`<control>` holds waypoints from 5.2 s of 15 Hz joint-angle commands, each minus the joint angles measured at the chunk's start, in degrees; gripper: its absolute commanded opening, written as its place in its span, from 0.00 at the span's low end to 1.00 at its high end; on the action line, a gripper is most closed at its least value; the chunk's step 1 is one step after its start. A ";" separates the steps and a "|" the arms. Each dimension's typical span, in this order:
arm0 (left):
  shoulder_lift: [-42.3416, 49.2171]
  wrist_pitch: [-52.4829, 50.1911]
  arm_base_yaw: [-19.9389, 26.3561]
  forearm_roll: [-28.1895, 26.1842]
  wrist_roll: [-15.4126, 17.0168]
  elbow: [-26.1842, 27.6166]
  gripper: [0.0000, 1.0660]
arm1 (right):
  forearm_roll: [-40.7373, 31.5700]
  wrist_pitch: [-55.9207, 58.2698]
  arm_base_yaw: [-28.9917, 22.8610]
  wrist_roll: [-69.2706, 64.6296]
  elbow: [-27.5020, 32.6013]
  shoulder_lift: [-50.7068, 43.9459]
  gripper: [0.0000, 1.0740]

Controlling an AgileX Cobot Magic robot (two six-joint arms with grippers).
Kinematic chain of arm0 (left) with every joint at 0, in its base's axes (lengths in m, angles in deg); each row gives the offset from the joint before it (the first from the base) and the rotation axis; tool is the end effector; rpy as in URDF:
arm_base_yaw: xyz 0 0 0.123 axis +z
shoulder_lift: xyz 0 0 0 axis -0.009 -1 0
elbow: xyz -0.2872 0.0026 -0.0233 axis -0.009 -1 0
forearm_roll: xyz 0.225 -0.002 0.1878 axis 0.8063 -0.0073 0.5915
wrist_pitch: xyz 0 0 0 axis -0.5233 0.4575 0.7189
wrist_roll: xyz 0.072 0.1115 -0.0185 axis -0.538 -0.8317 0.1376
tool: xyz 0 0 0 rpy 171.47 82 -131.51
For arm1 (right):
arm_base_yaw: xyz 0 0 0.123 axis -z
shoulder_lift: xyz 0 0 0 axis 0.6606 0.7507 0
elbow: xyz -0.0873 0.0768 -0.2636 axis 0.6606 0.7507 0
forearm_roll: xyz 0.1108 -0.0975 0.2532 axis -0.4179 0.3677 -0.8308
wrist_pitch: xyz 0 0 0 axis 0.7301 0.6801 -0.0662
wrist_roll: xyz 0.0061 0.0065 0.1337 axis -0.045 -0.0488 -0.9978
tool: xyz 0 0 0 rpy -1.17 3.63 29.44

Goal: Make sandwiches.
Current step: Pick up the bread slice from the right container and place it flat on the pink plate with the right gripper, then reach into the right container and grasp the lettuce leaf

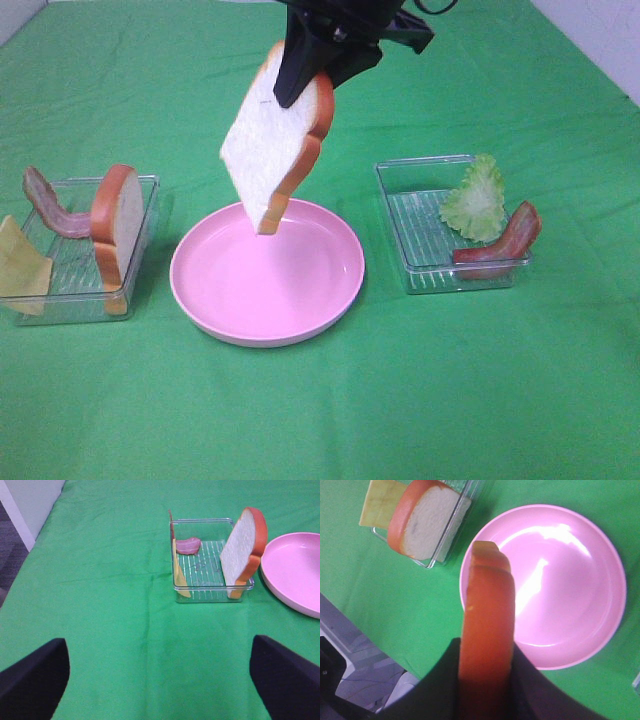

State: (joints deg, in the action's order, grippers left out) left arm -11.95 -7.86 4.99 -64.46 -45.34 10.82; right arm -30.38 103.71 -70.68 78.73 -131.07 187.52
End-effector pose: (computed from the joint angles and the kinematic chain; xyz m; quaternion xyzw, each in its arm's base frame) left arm 0.0625 0.0021 0.2826 -0.0325 0.8508 0.0084 0.5244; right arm 0.4008 0.2829 0.2705 -0.2273 0.9377 0.2349 0.1177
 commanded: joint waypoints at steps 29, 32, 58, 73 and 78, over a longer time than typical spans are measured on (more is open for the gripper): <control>0.11 -0.23 0.11 0.11 0.00 0.00 0.85 | 0.69 -8.19 -1.38 4.24 0.11 17.13 0.70; 0.11 -0.23 0.11 0.11 0.00 0.00 0.85 | 5.61 -4.98 -1.38 4.35 0.00 16.84 0.71; 0.11 -0.23 0.11 0.11 0.00 0.00 0.85 | 29.11 4.58 17.48 -6.42 0.11 1.89 0.73; 0.11 -0.23 0.11 0.11 0.00 0.00 0.85 | 26.81 -1.66 17.48 -6.93 0.11 16.62 0.44; 0.11 -0.23 0.11 0.11 0.00 0.00 0.85 | 26.81 -1.26 17.48 -6.88 0.11 16.62 0.00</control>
State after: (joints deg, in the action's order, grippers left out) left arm -11.95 -7.86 4.99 -64.46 -45.34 10.82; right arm -3.39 102.05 -53.32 71.57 -131.07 203.97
